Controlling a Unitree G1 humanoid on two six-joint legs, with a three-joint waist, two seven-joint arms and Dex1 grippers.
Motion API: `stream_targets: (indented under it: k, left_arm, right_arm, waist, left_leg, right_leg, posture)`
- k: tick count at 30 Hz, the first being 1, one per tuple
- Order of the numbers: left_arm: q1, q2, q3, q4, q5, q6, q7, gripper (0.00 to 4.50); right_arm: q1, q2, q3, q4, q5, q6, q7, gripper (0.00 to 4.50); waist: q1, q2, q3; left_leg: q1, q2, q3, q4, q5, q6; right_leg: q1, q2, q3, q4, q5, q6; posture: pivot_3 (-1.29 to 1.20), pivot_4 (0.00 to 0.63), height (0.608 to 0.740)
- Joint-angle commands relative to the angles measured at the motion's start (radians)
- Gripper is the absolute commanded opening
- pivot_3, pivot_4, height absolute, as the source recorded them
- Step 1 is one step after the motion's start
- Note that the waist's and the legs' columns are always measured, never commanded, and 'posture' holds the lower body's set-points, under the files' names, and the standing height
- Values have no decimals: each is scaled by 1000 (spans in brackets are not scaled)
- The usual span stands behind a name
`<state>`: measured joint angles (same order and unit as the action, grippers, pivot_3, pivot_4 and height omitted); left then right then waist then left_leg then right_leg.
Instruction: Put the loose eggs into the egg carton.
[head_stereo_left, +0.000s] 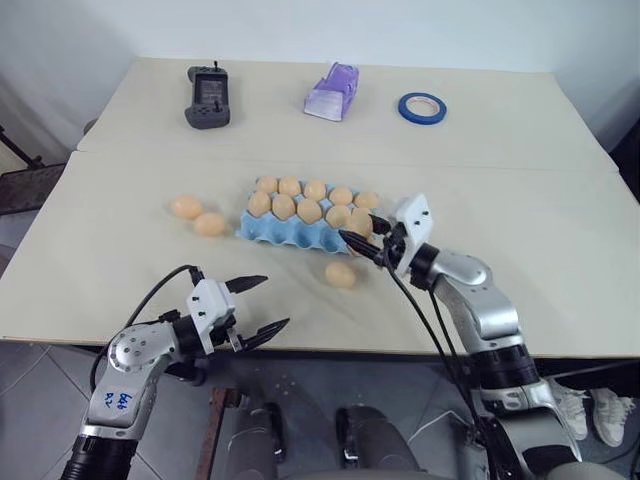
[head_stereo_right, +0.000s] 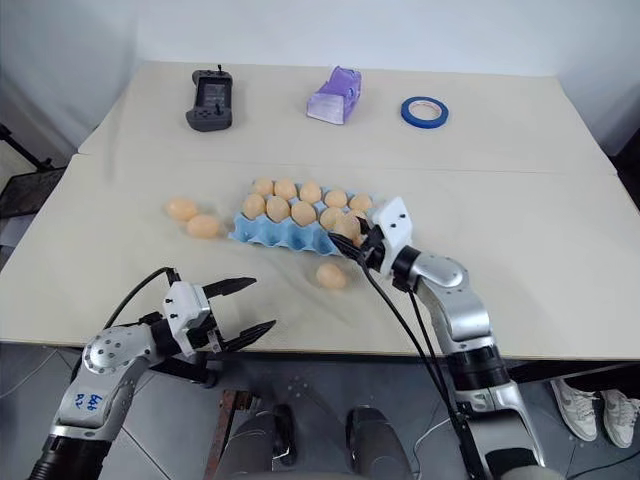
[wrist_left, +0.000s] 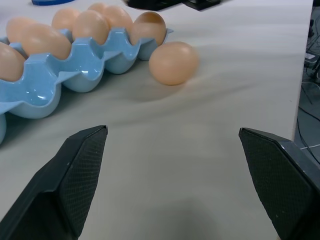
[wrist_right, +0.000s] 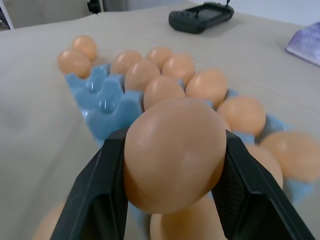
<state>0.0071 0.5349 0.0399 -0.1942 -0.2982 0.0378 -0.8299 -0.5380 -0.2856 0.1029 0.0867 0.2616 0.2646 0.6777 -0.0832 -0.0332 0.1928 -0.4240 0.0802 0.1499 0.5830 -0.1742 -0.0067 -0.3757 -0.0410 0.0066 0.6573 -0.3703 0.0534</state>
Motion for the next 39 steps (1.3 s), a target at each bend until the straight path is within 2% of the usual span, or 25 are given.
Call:
stream_targets:
  k: [1, 2, 3, 9, 15, 21, 28, 34, 39]
  left_arm:
    - [15, 14, 29, -58, -11, 6, 17, 4500]
    - [19, 14, 30, -64, -11, 8, 21, 4500]
    - [23, 14, 30, -70, -12, 10, 24, 4500]
    - [34, 16, 32, -83, -14, 17, 35, 4500]
    - [27, 18, 35, -69, -19, 10, 24, 4500]
    - [-25, 10, 8, -38, -33, 9, -9, 4500]
    - [-97, -12, -54, 10, -18, 5, -55, 4500]
    - [-127, -11, -50, 56, -7, -30, -65, 4500]
    - [-95, 15, 15, 54, -40, -45, -65, 4500]
  right_arm:
    - [-33, 42, 29, 0, -17, 5, -17, 1847]
    - [-39, 55, 38, 4, -22, 12, -22, 1847]
    - [-42, 66, 44, 8, -25, 16, -22, 2511]
    - [-48, 86, 34, -18, -25, 31, -35, 4457]
    - [33, -37, -48, -116, 21, 26, 37, 4457]
    - [276, -201, -175, -261, 143, -52, 220, 4457]
    - [445, -258, -289, -191, 151, -171, 258, 4457]
    - [446, -245, -268, -144, 128, -238, 248, 4457]
    - [396, -230, -148, -218, 127, -132, 247, 4457]
  waist:
    - [0, 0, 0]
    - [0, 0, 0]
    - [-1, 0, 0]
    - [-1, 0, 0]
    - [7, 0, 0]
    - [10, 0, 0]
    - [-1, 0, 0]
    - [-1, 0, 0]
    - [-1, 0, 0]
  left_leg:
    - [0, 0, 0, 0, 0, 0]
    - [0, 0, 0, -1, 0, 0]
    - [0, 0, 0, -1, 0, 0]
    - [0, 0, 0, -2, 0, 0]
    - [0, 0, 0, -3, 0, 0]
    - [-1, -1, 0, -6, 0, 0]
    - [1, 0, 0, -2, 0, 0]
    - [2, 0, 0, 0, 0, 0]
    - [2, 0, -1, -1, 0, 0]
  right_leg:
    - [0, 0, 0, 0, 0, 0]
    - [0, 0, 0, 0, 0, 0]
    - [0, 0, 0, 0, 0, 0]
    - [-1, 0, 0, -1, 0, -1]
    - [-1, -1, -1, -2, -1, -1]
    - [0, -1, -1, -5, -1, -2]
    - [1, 1, 0, -3, 0, 0]
    - [2, 1, 1, -3, 0, 0]
    - [2, 1, 1, -3, 0, 0]
  posture:
    - [0, 150, 740]
    - [0, 150, 740]
    - [0, 150, 740]
    - [0, 150, 740]
    - [0, 150, 740]
    - [0, 150, 740]
    - [0, 150, 740]
    - [0, 150, 740]
    - [0, 150, 740]
